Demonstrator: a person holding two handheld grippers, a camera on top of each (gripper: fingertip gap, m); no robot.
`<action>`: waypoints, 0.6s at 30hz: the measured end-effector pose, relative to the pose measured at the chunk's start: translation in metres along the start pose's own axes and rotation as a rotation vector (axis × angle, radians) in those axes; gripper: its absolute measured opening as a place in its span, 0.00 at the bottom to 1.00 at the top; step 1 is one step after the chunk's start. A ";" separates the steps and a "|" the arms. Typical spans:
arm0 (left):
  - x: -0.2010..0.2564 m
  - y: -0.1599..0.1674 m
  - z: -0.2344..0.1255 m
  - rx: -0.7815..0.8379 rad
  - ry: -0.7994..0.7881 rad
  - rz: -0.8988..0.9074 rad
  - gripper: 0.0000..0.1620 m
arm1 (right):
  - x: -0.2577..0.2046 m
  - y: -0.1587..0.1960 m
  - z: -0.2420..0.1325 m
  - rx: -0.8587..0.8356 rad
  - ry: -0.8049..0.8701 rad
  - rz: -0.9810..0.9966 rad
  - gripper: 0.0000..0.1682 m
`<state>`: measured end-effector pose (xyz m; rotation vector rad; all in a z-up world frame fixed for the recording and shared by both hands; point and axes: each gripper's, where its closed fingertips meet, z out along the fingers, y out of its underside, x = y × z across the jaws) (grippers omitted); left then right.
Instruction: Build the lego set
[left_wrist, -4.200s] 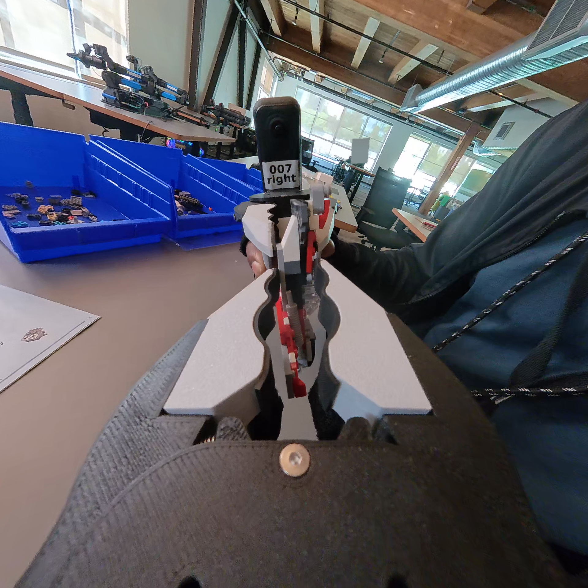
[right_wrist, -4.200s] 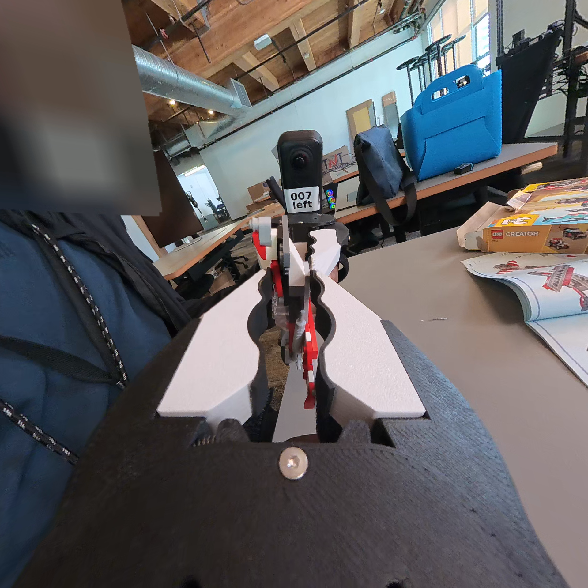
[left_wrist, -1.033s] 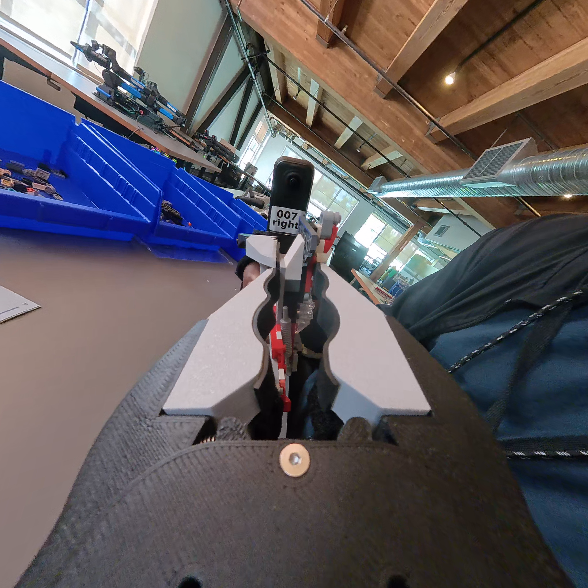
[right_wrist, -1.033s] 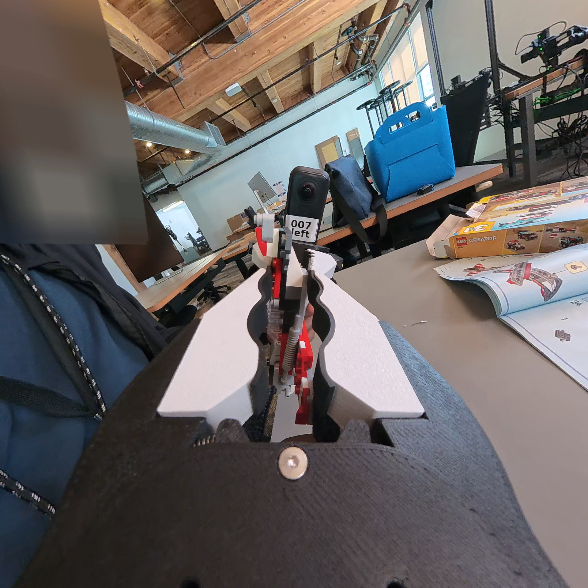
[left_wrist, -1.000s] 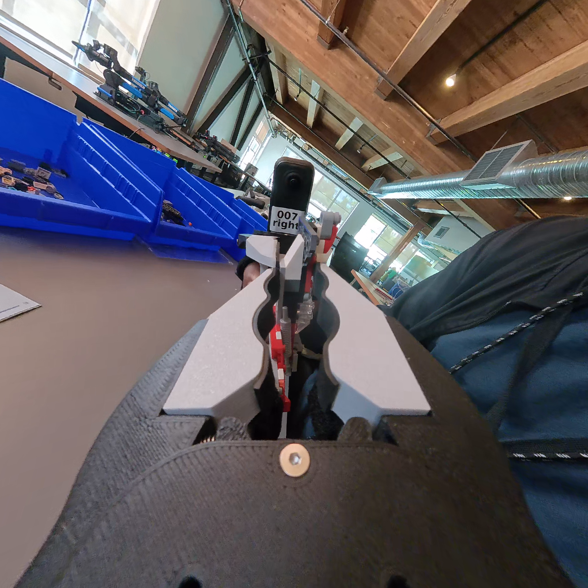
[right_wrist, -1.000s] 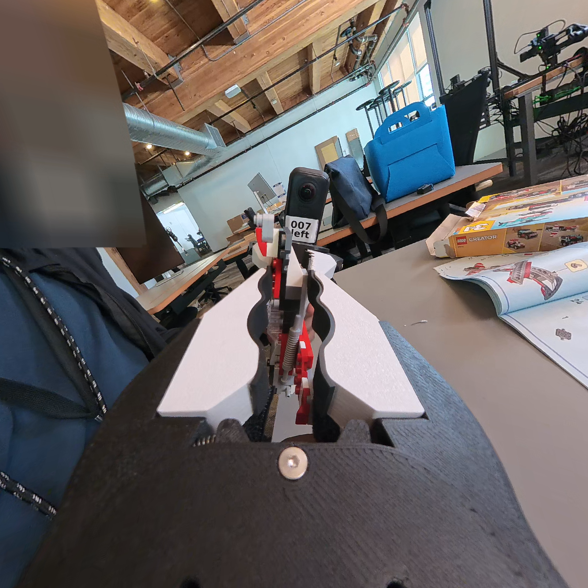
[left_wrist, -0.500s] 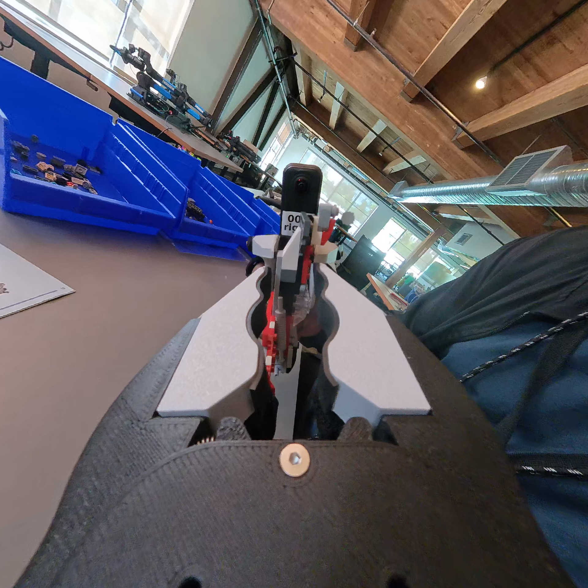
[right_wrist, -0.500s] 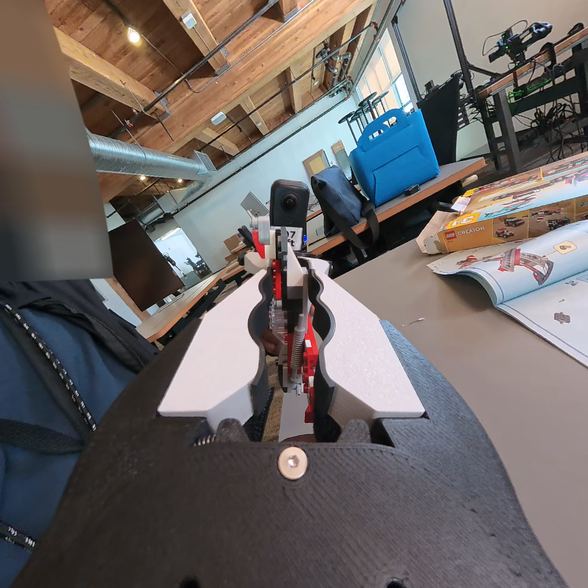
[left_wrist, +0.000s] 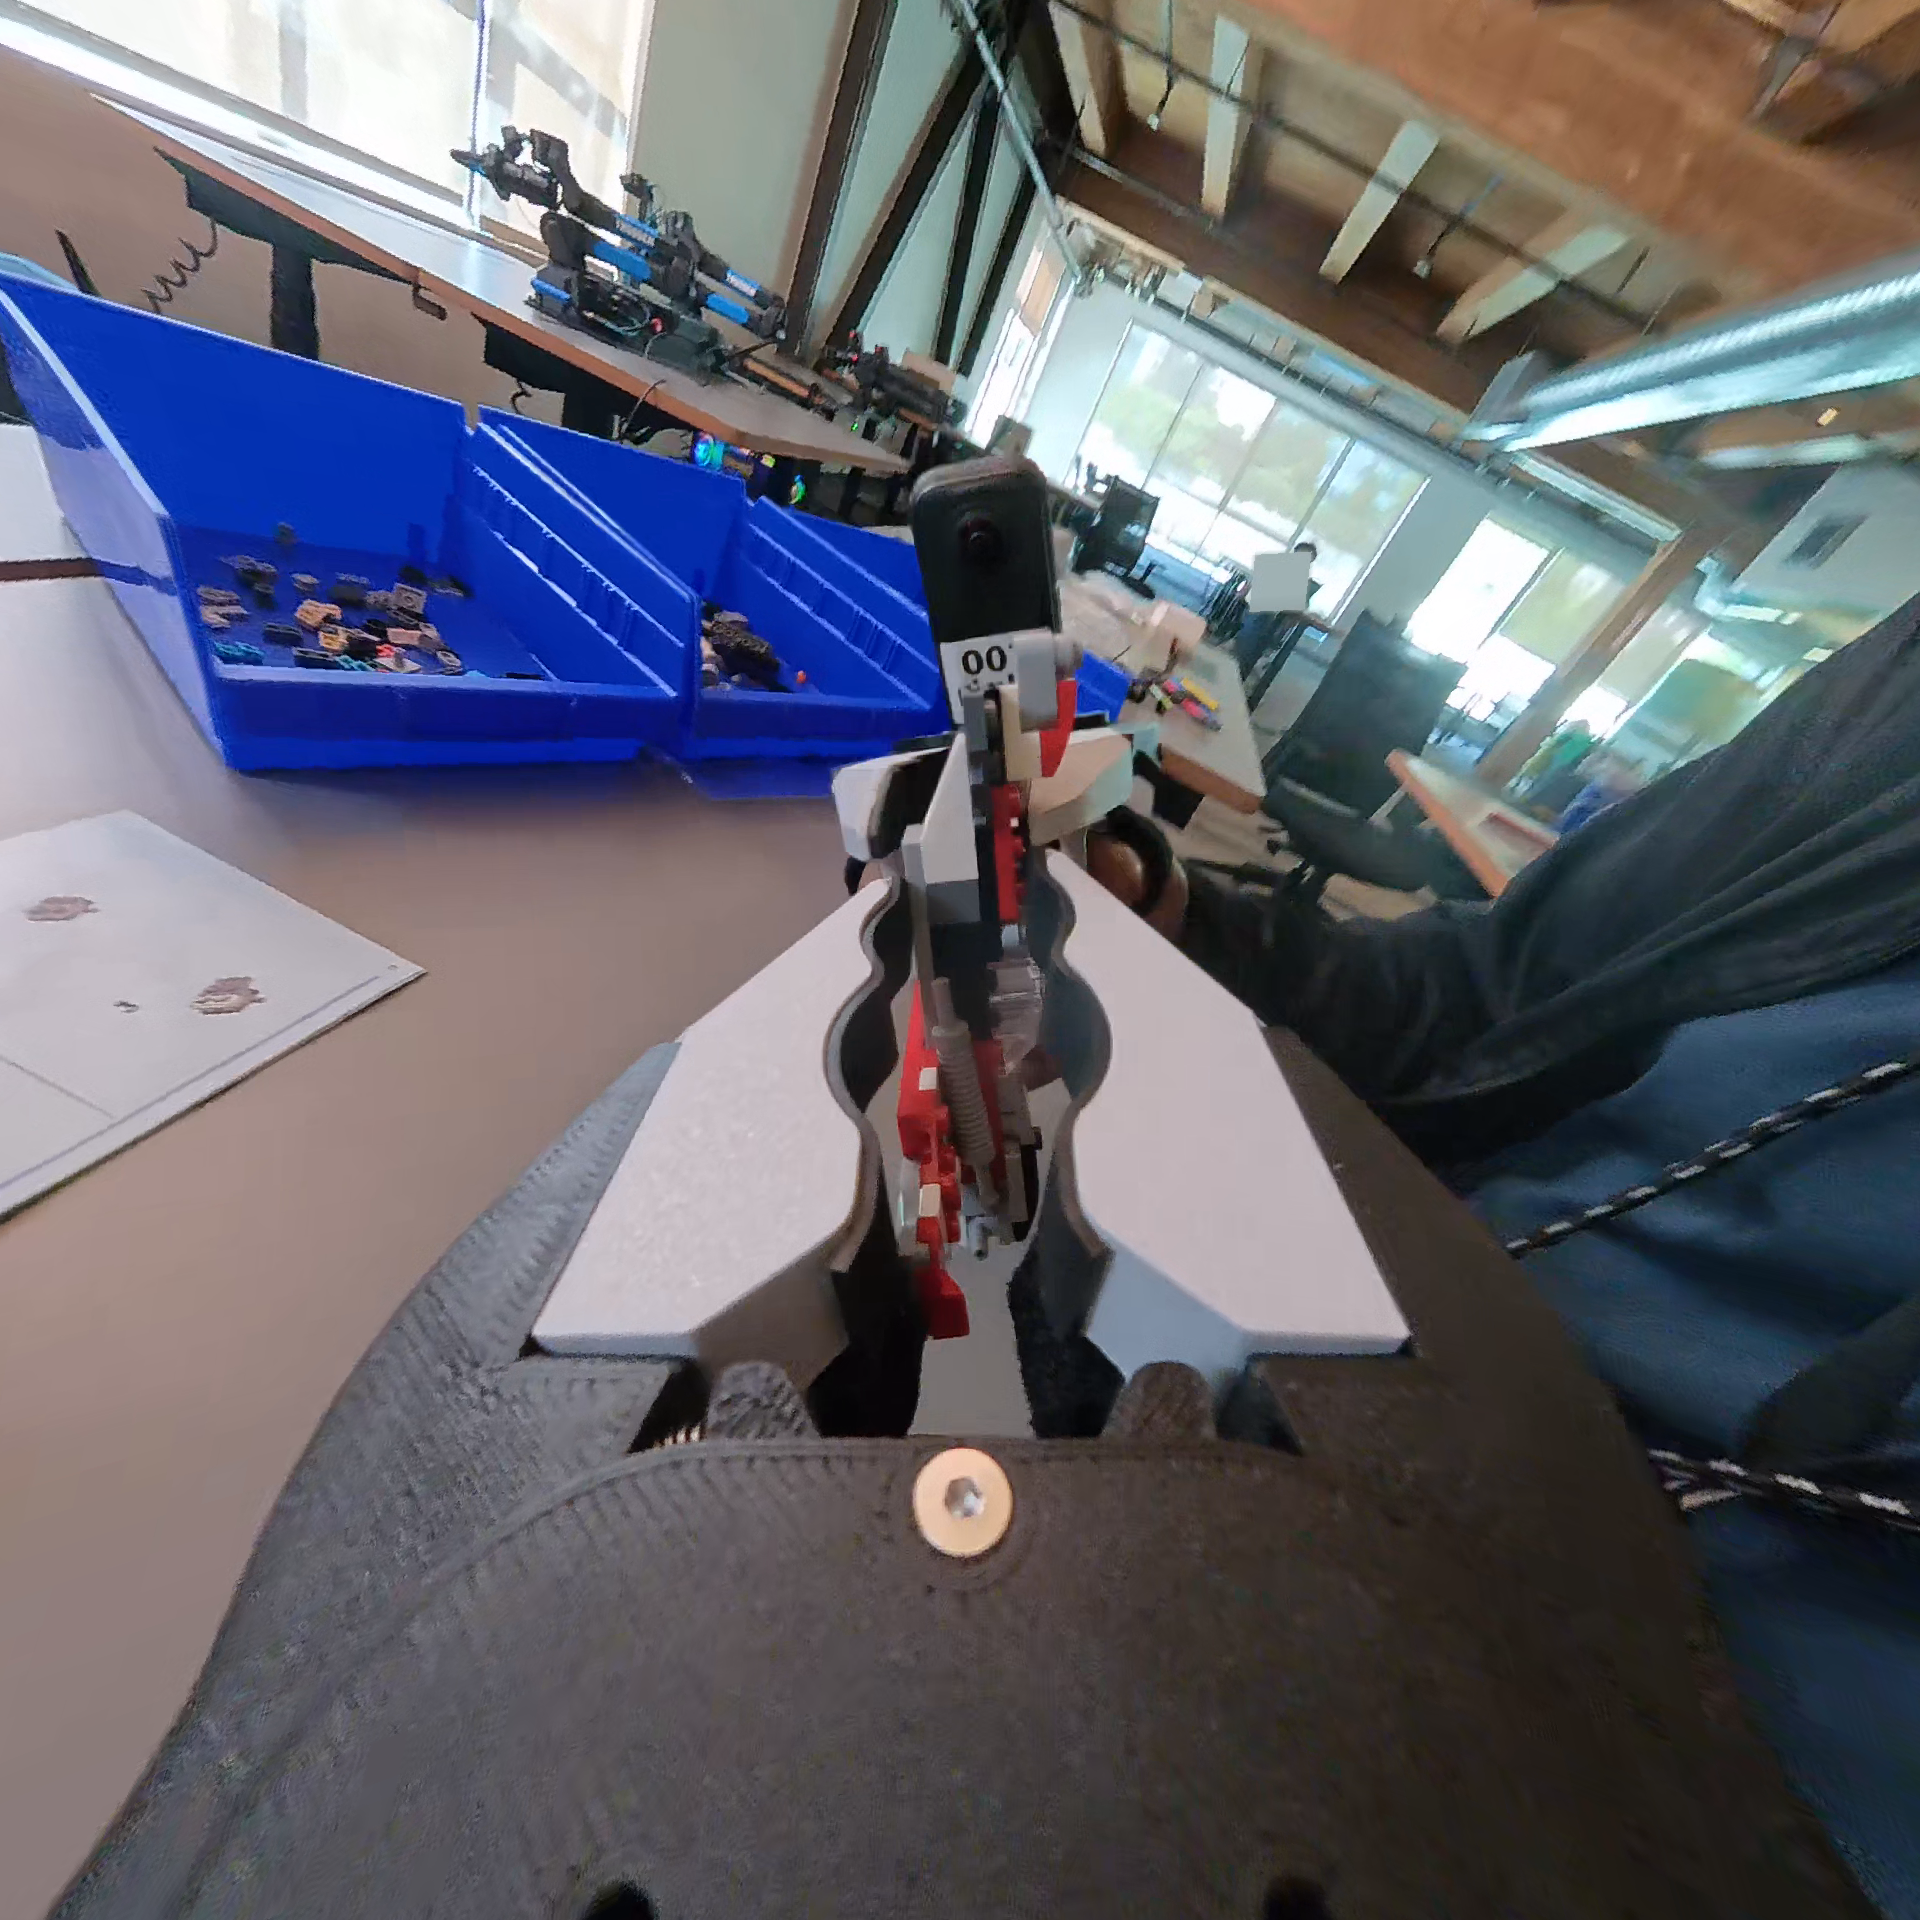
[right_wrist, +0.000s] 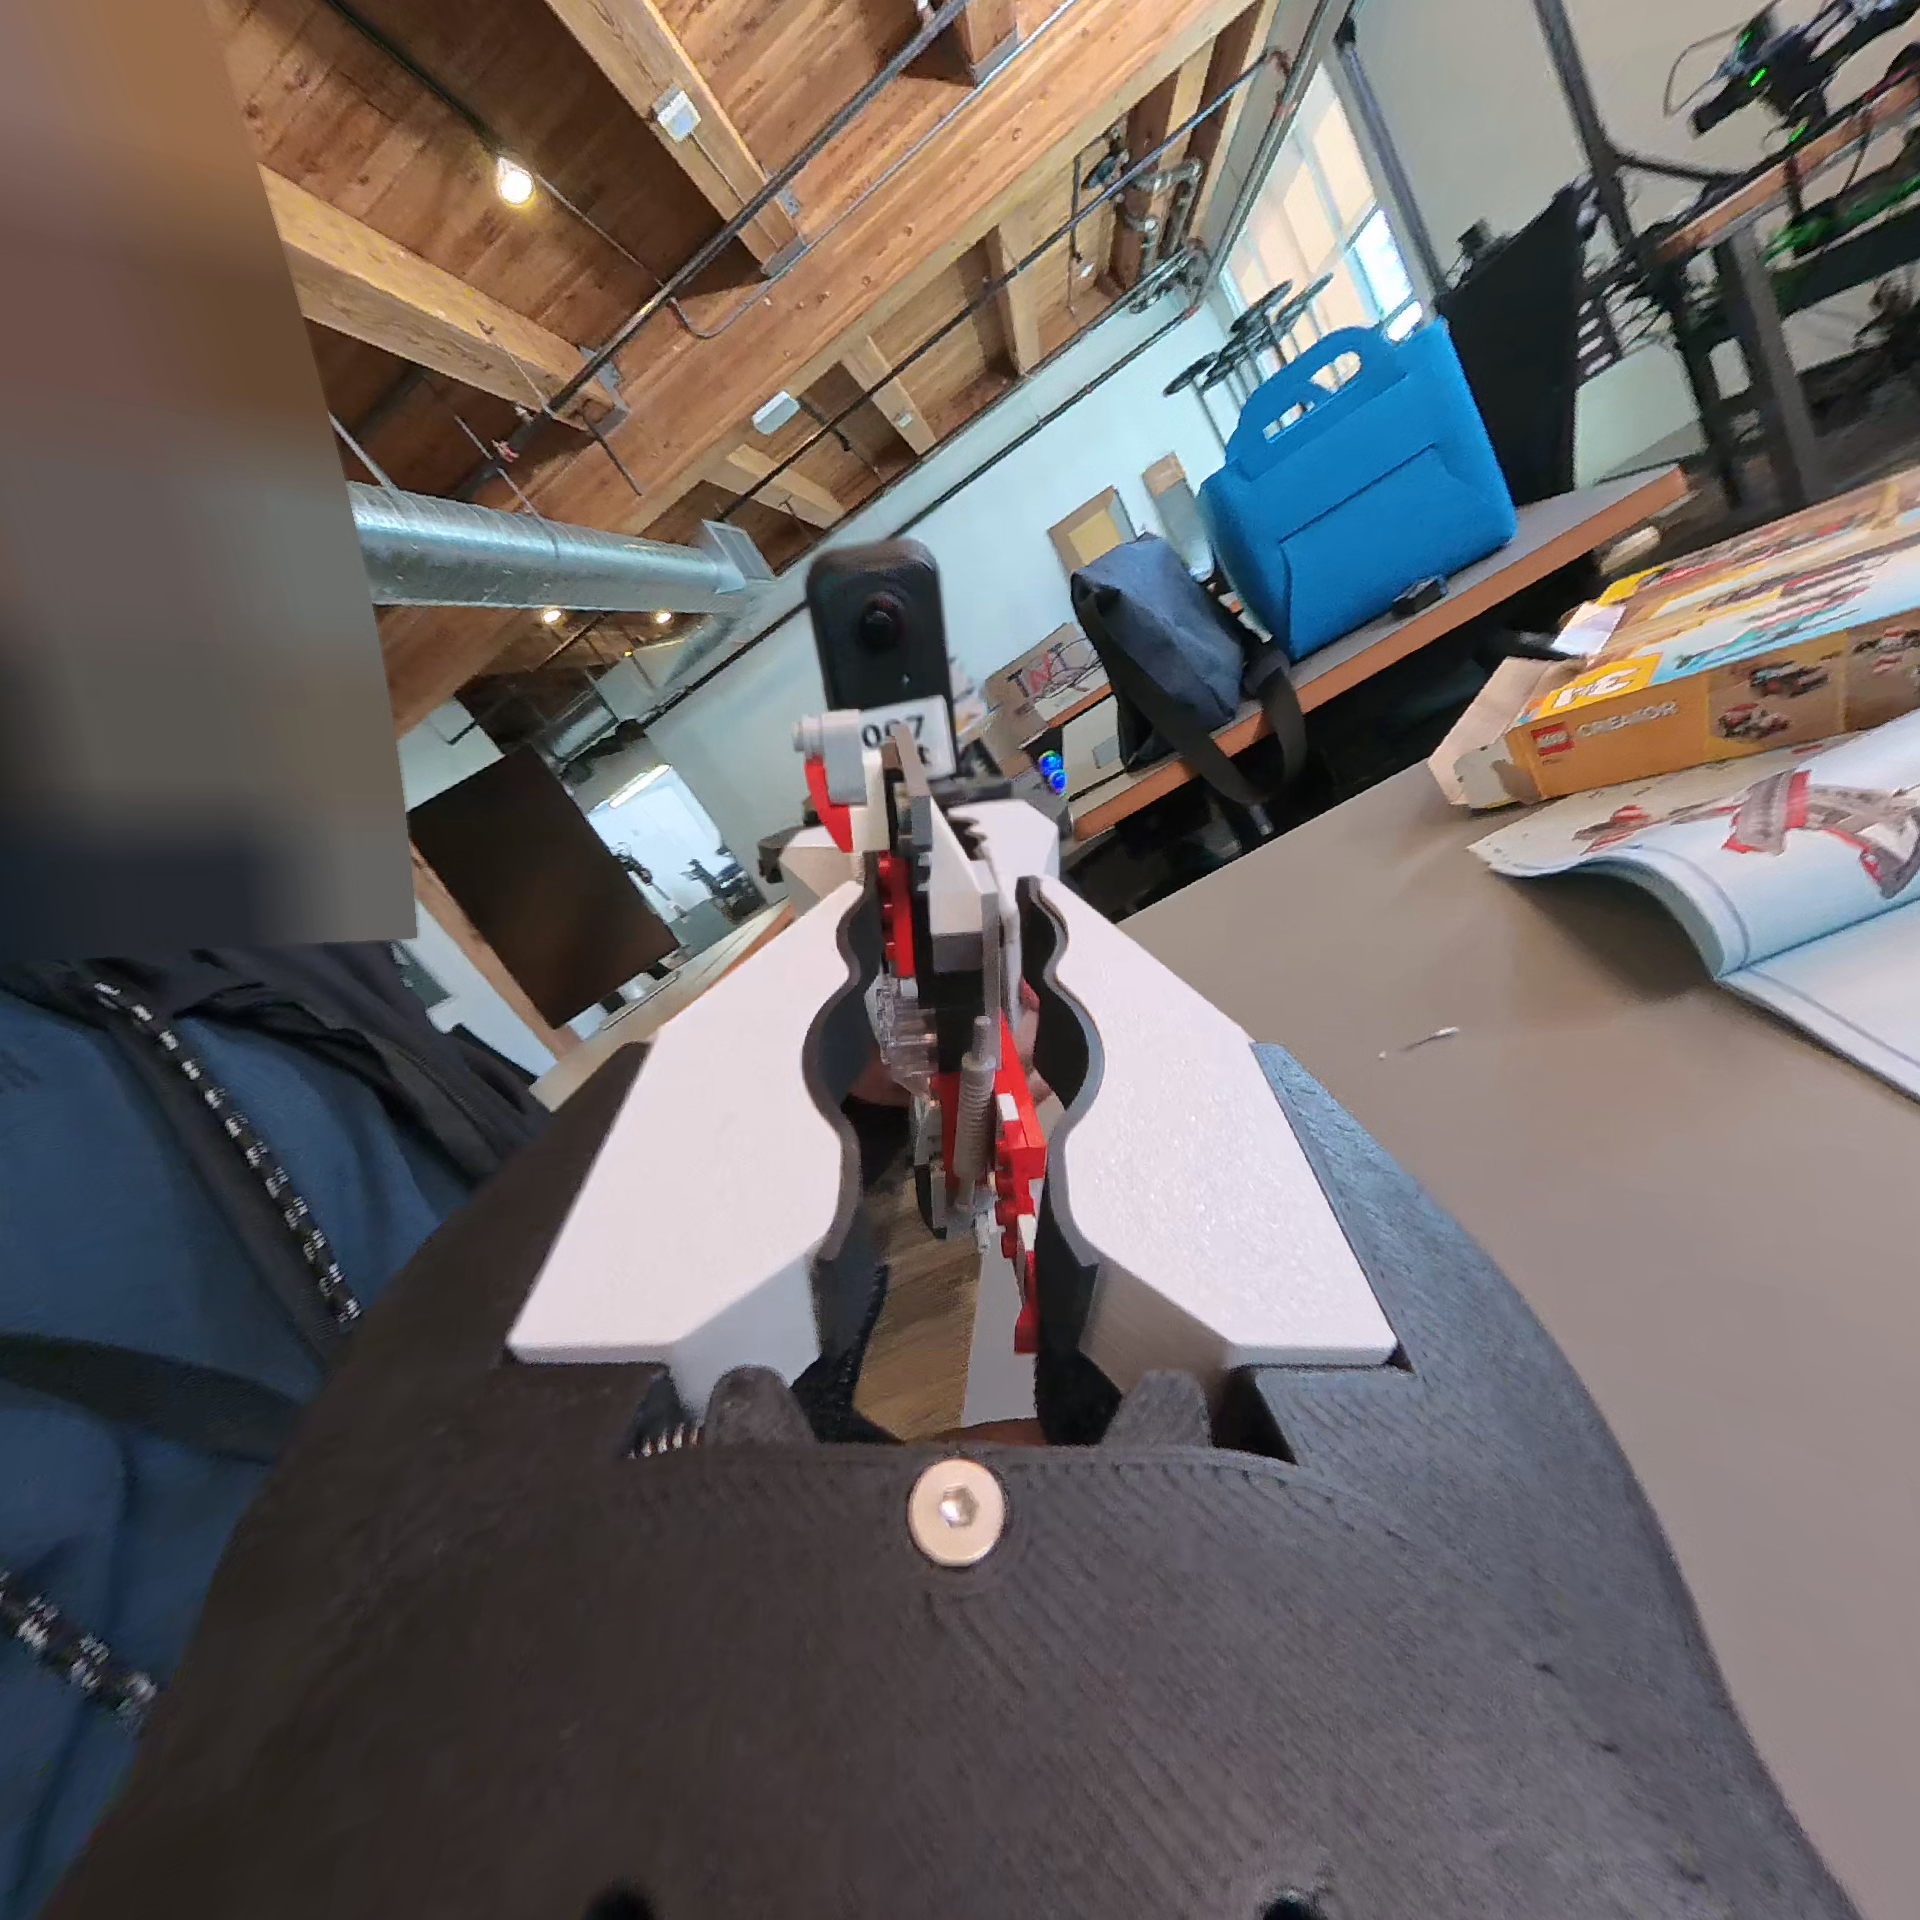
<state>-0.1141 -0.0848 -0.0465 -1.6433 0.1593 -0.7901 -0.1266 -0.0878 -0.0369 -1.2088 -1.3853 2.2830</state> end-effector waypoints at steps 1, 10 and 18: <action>0.001 0.001 0.000 -0.013 -0.011 0.024 0.13 | 0.000 0.001 -0.001 -0.006 -0.007 0.006 0.16; 0.004 0.003 0.000 -0.029 -0.011 0.075 0.13 | -0.005 0.004 -0.001 -0.008 -0.032 -0.012 0.13; -0.007 -0.001 -0.007 0.108 0.069 -0.096 0.13 | 0.005 0.003 0.007 -0.033 0.077 0.010 0.13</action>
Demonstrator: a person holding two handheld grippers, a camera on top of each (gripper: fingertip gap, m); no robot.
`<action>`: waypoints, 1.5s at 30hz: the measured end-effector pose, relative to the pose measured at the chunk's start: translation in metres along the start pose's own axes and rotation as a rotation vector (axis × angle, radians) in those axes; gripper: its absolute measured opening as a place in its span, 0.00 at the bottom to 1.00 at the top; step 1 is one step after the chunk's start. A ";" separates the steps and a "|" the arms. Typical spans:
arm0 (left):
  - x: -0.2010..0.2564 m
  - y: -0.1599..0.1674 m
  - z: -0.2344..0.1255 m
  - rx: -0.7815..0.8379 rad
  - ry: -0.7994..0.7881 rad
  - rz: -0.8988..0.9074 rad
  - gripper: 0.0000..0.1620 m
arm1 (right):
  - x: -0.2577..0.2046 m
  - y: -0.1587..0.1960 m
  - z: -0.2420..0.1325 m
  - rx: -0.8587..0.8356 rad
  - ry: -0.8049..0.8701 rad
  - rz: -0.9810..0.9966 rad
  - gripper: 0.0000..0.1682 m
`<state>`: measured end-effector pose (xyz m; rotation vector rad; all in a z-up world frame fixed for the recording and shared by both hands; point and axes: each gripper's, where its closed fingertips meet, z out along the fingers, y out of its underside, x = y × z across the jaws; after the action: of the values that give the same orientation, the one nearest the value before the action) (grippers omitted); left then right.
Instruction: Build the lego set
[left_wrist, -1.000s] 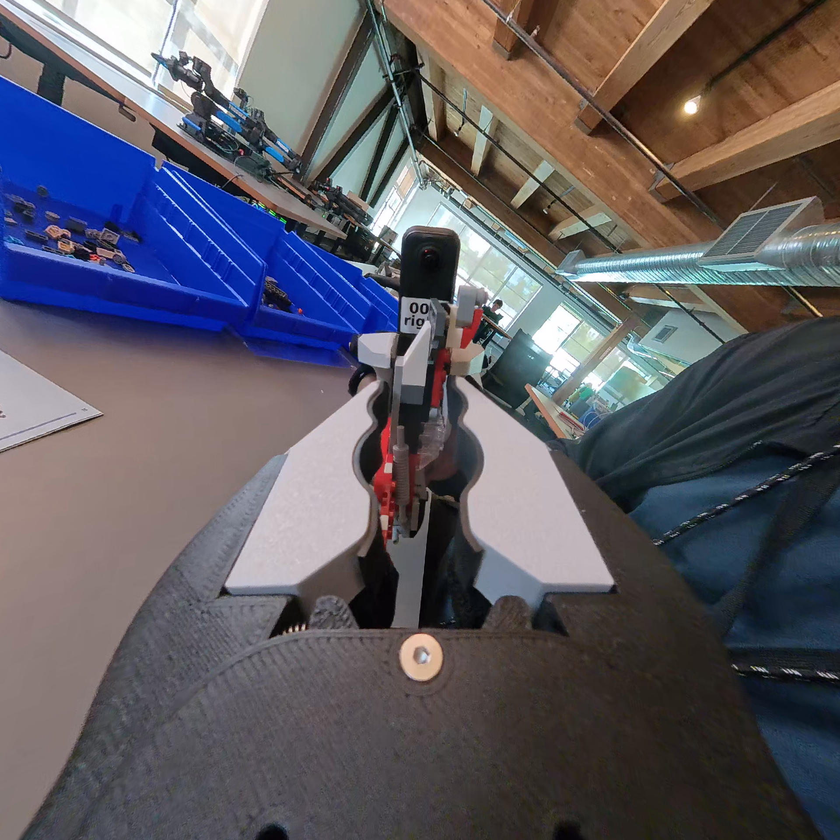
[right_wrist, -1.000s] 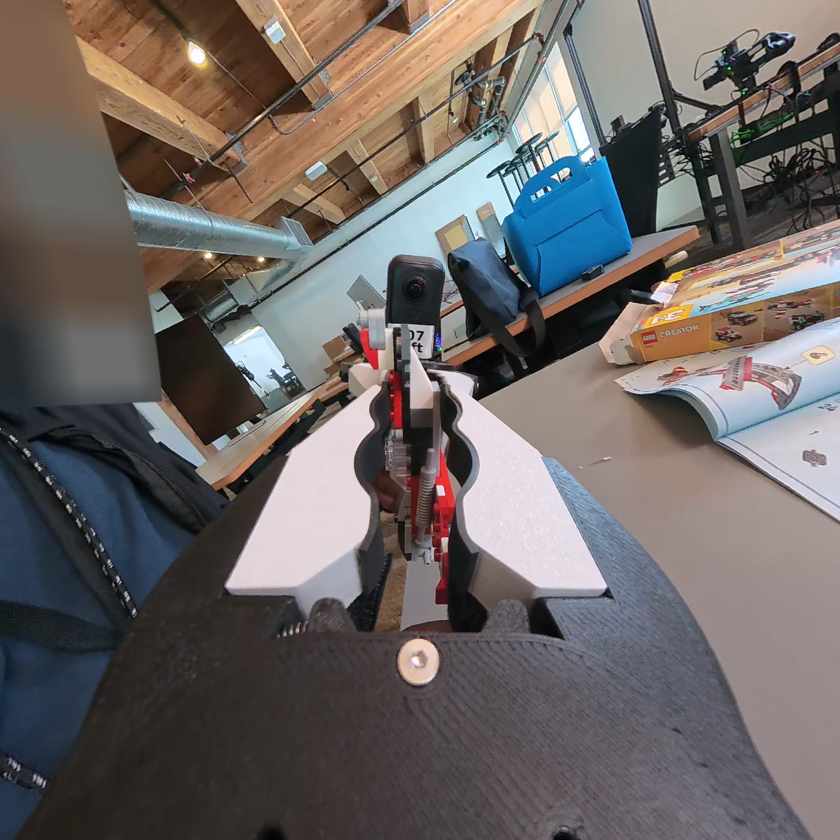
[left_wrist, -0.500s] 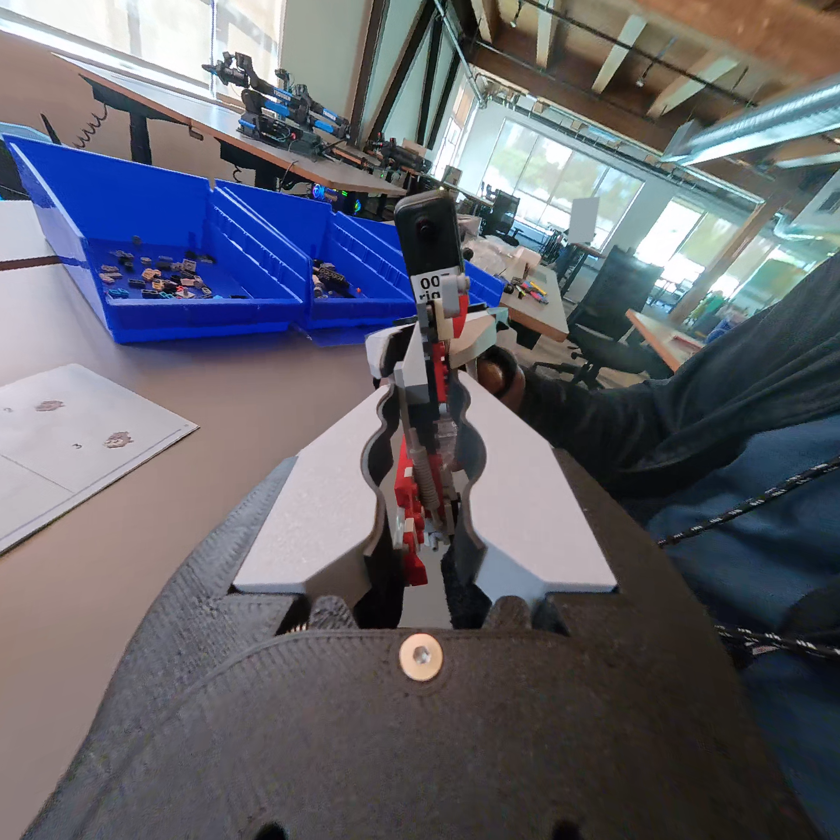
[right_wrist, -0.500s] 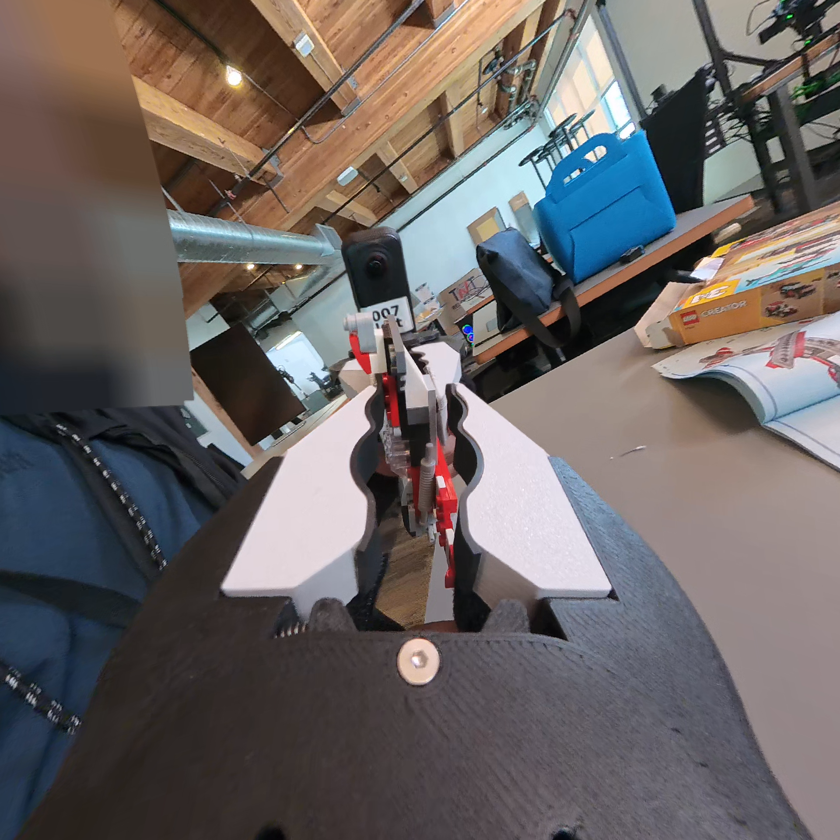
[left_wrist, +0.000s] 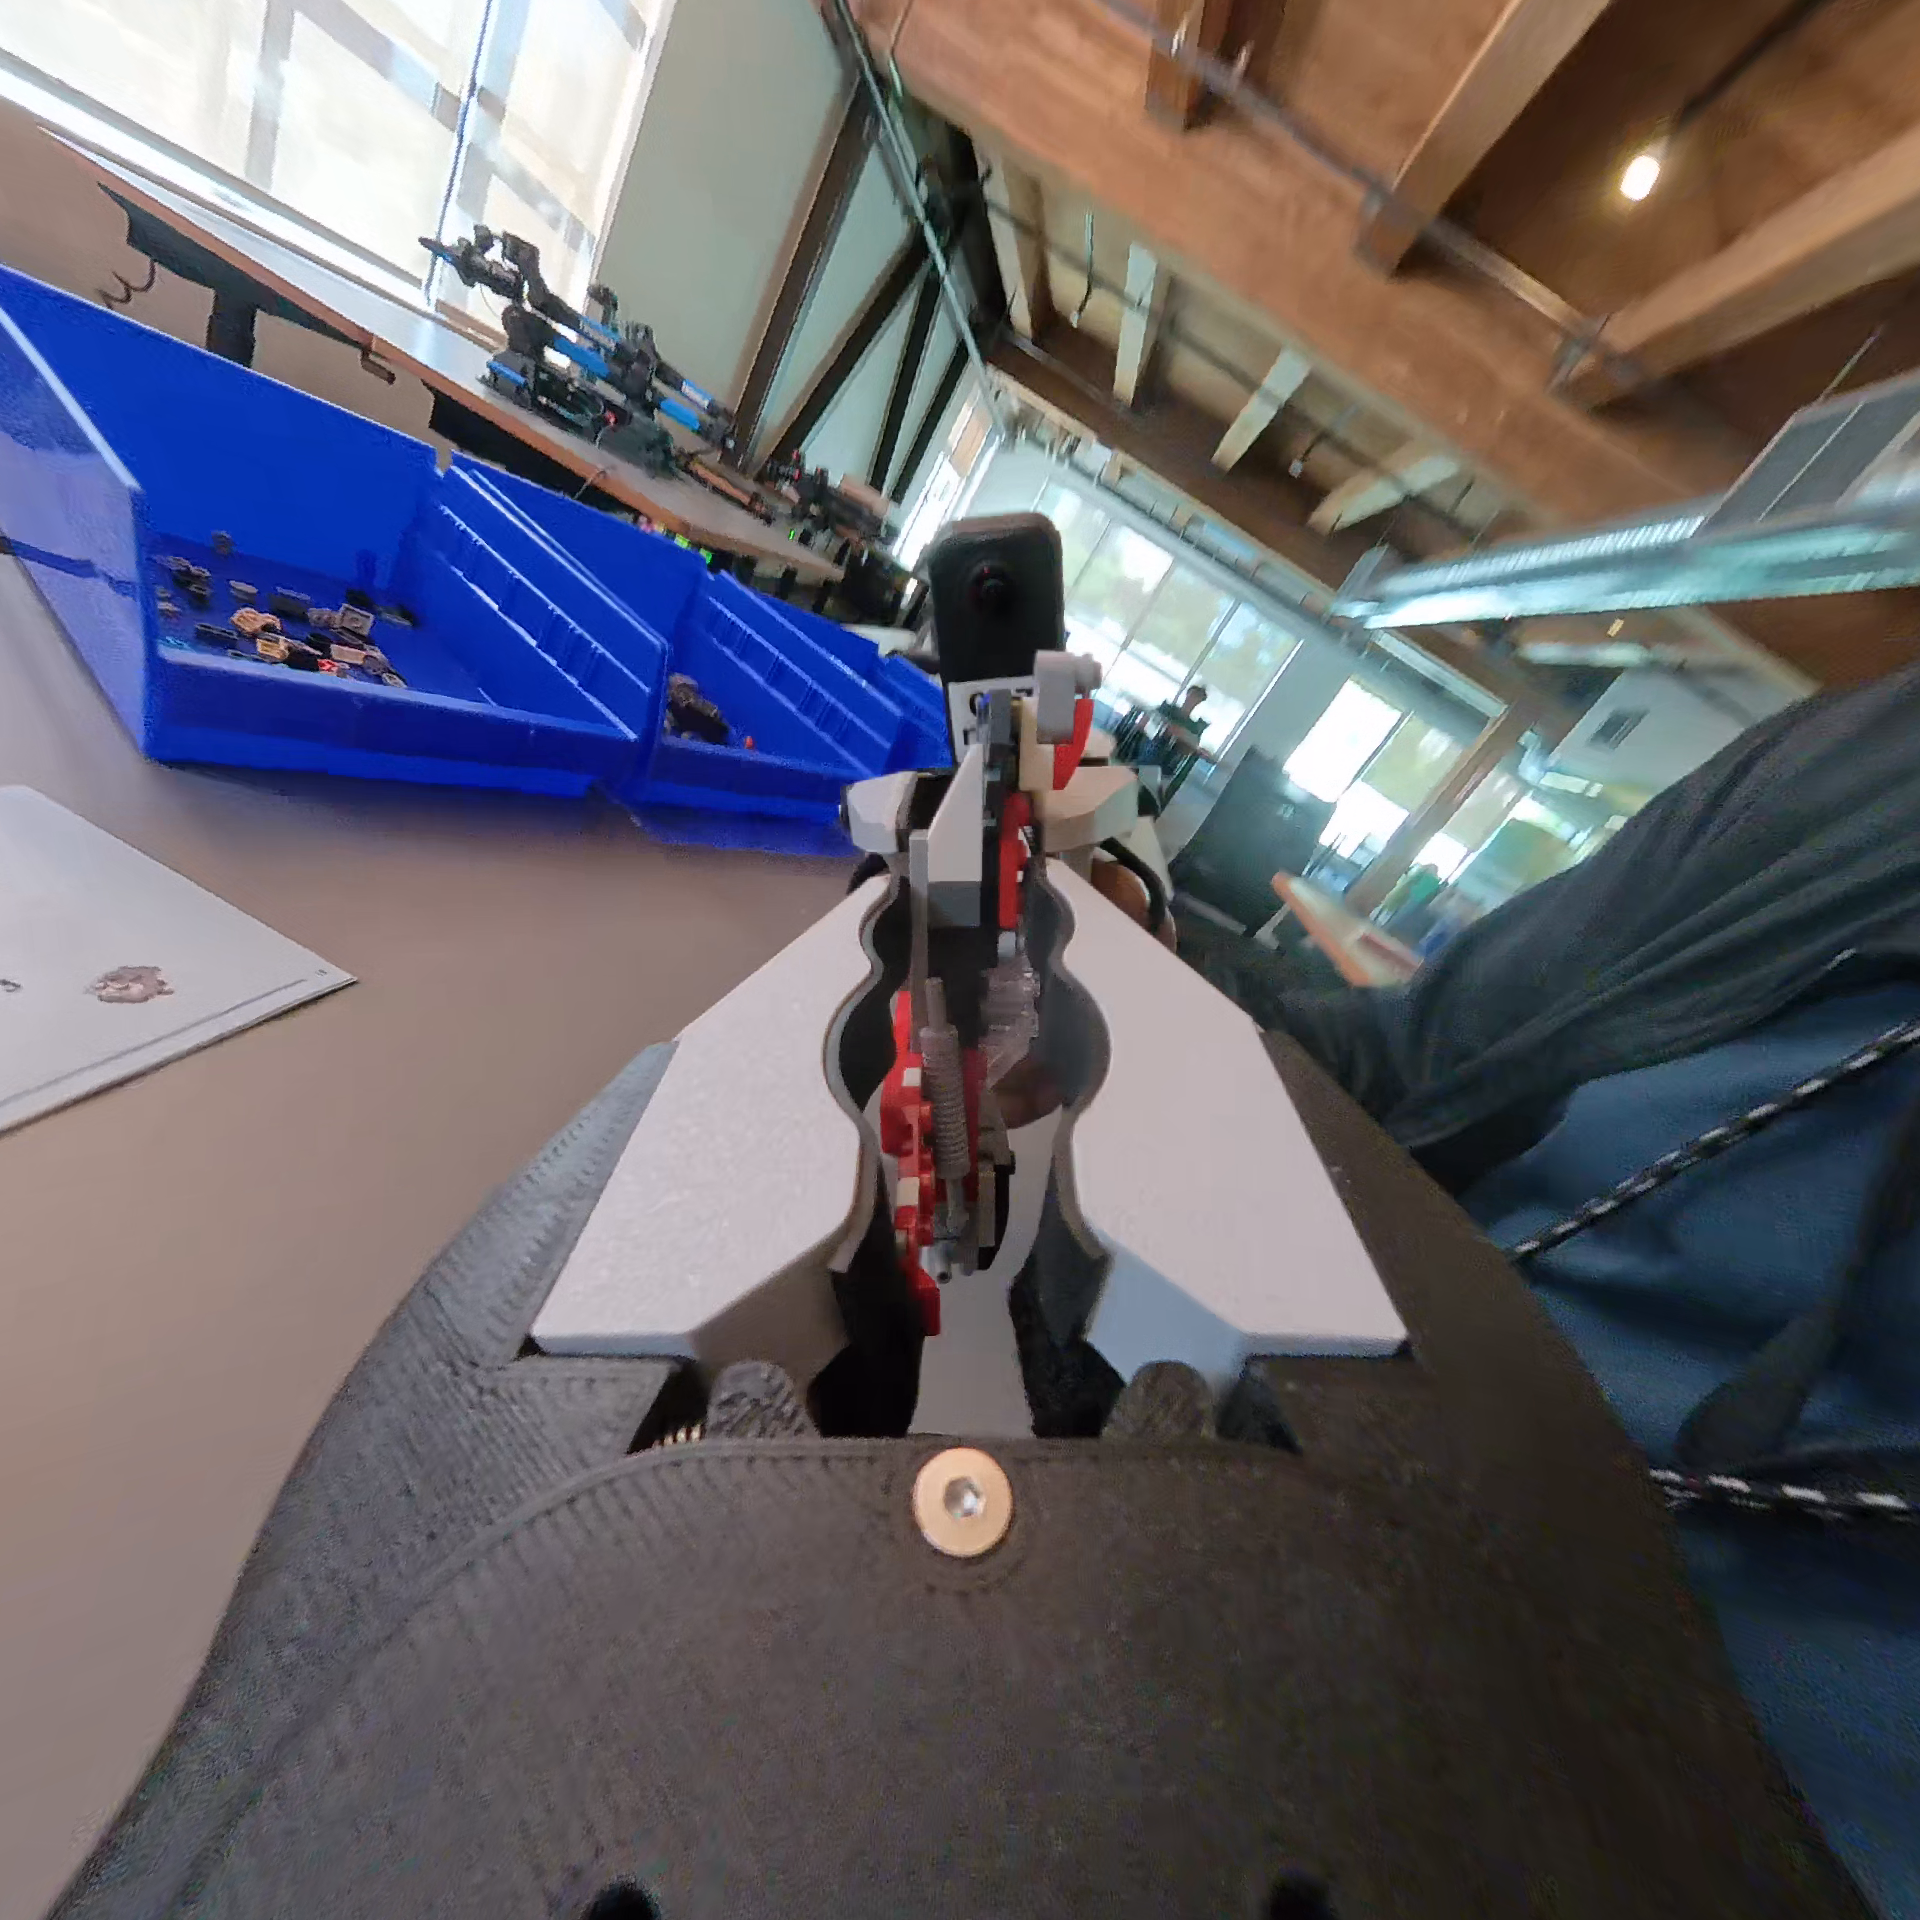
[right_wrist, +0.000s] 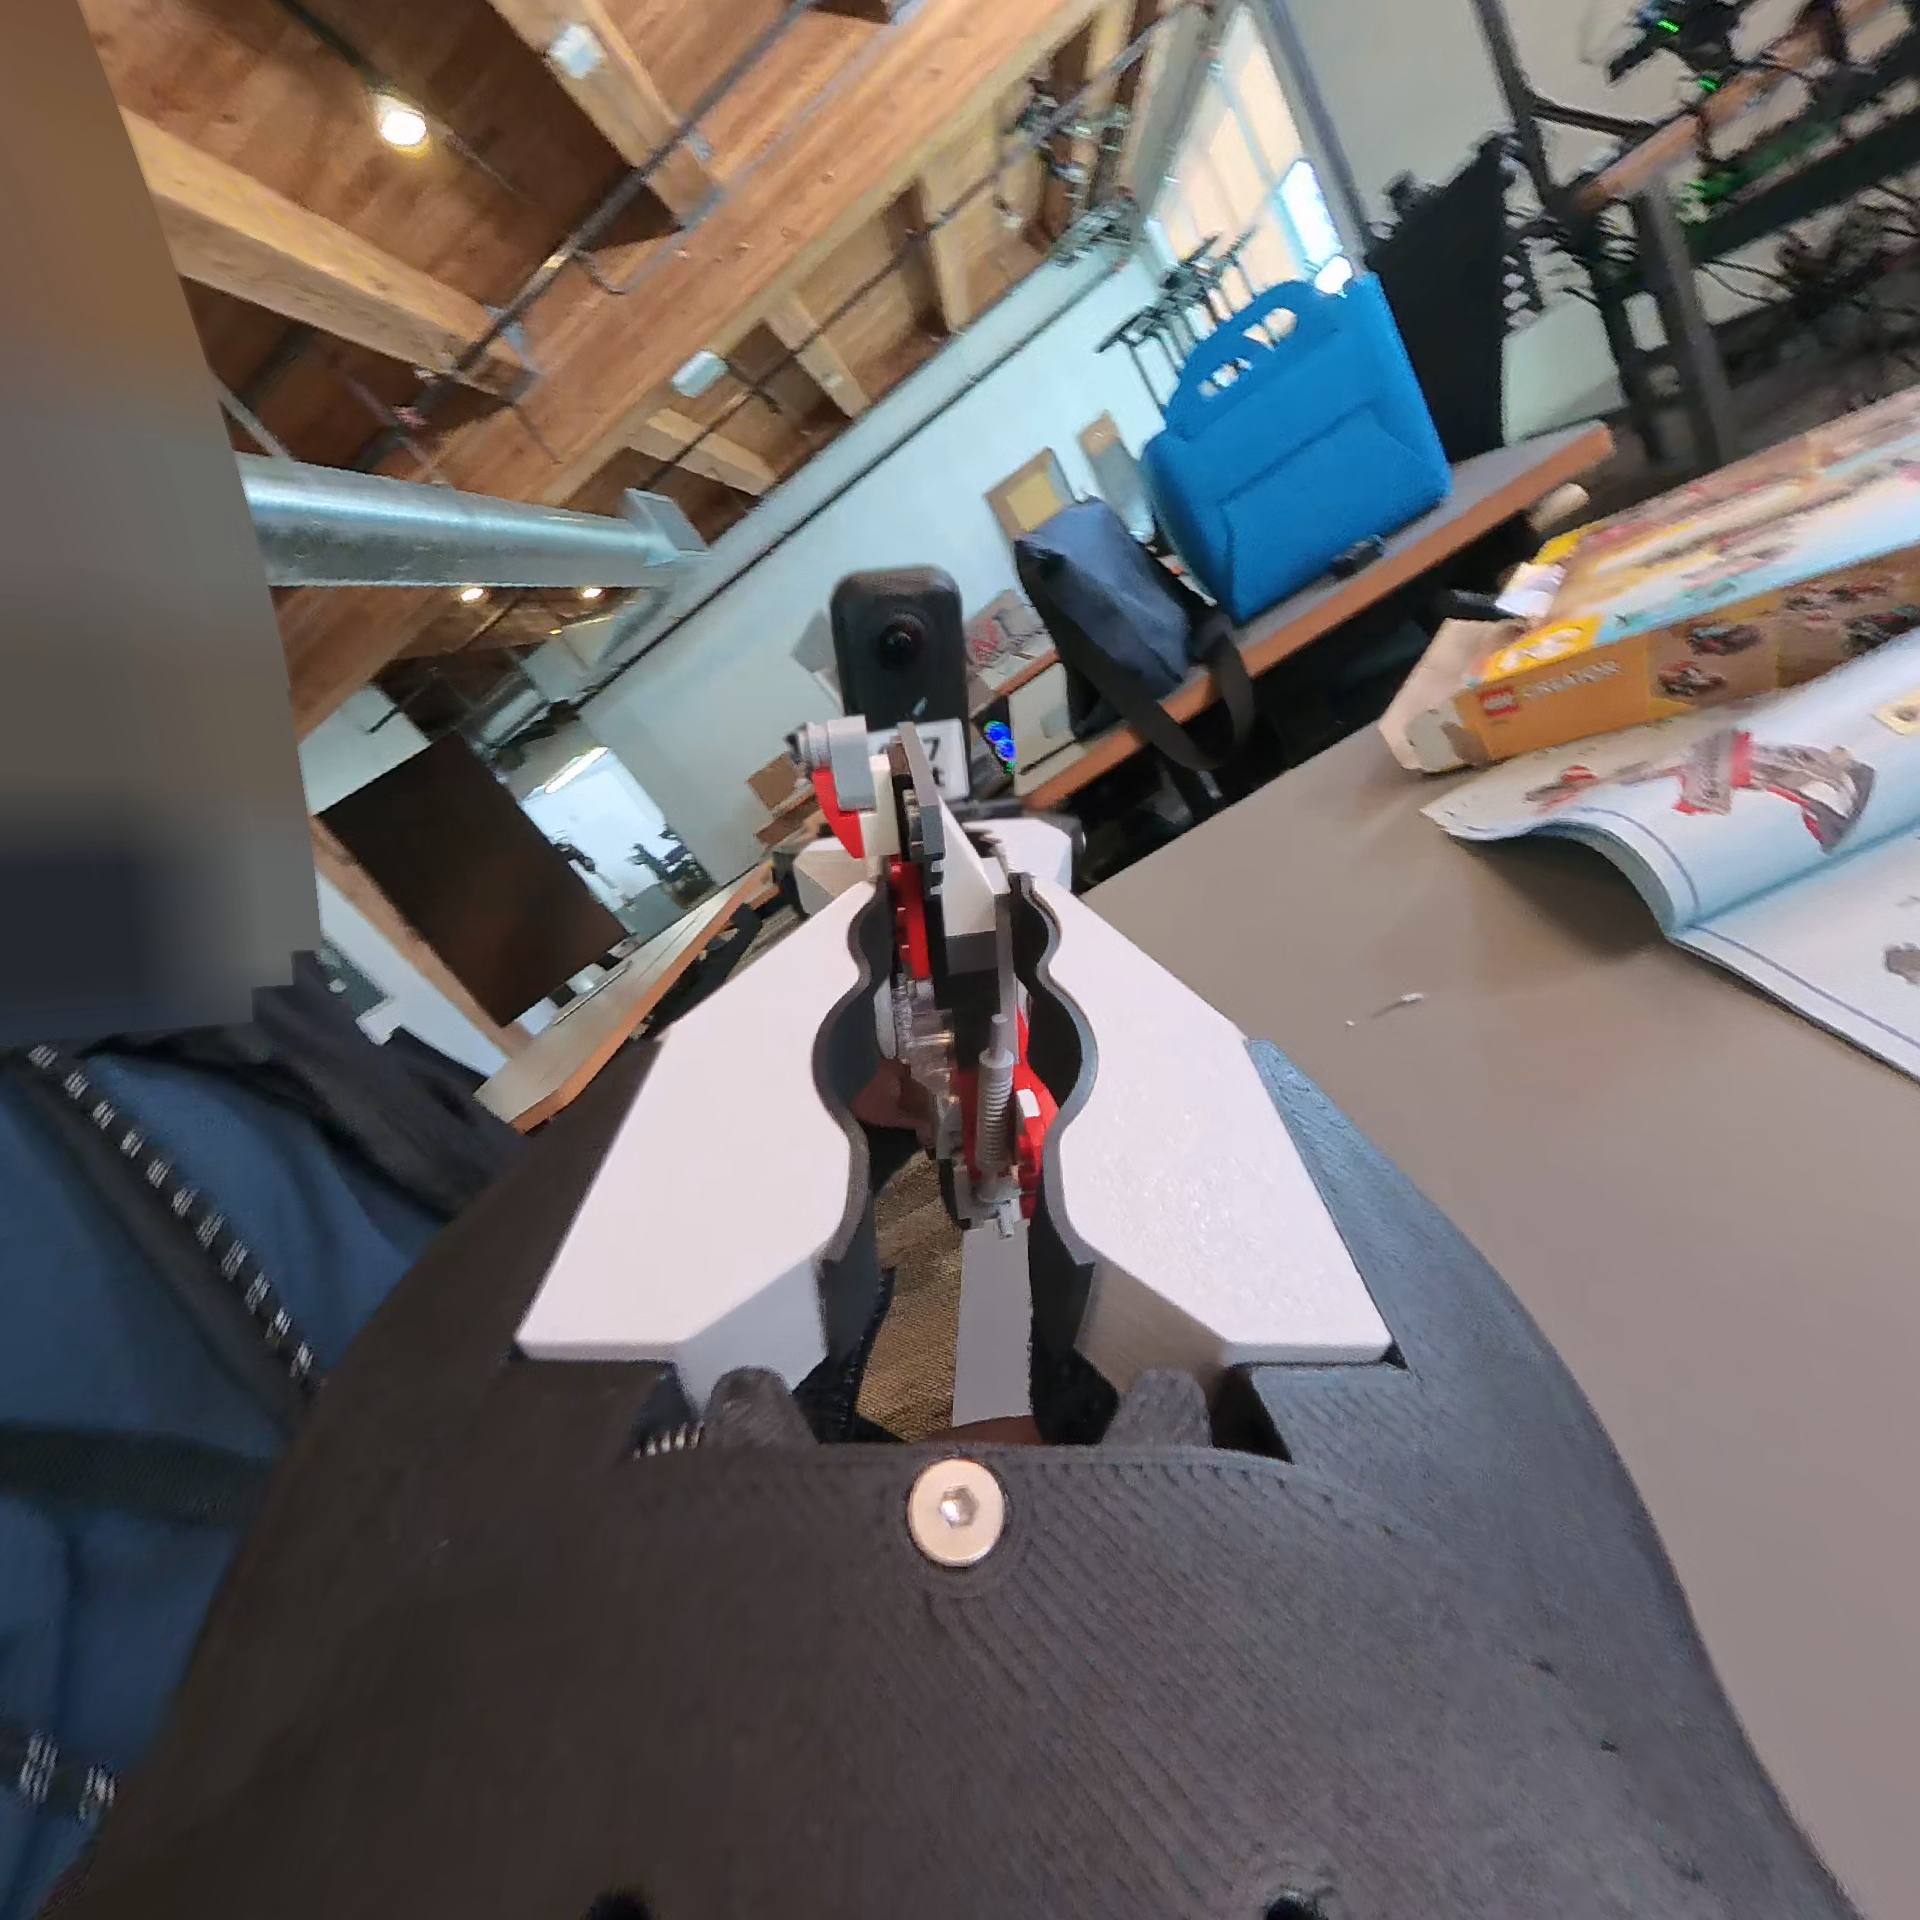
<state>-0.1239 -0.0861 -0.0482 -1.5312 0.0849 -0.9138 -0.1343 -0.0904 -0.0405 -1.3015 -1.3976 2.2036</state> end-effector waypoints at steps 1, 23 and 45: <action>-0.003 -0.002 -0.003 0.028 0.010 -0.033 0.13 | 0.001 -0.002 0.001 0.005 0.009 0.011 0.16; 0.034 -0.068 -0.085 0.628 0.508 -0.130 0.13 | -0.013 -0.014 -0.003 0.006 0.021 -0.053 0.19; 0.042 -0.052 -0.057 0.472 0.410 -0.014 0.13 | -0.043 -0.023 0.038 -0.224 0.158 -0.287 0.20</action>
<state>-0.1516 -0.1447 0.0112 -0.8983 0.1418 -1.1544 -0.1448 -0.1268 0.0081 -1.2217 -1.6854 1.7618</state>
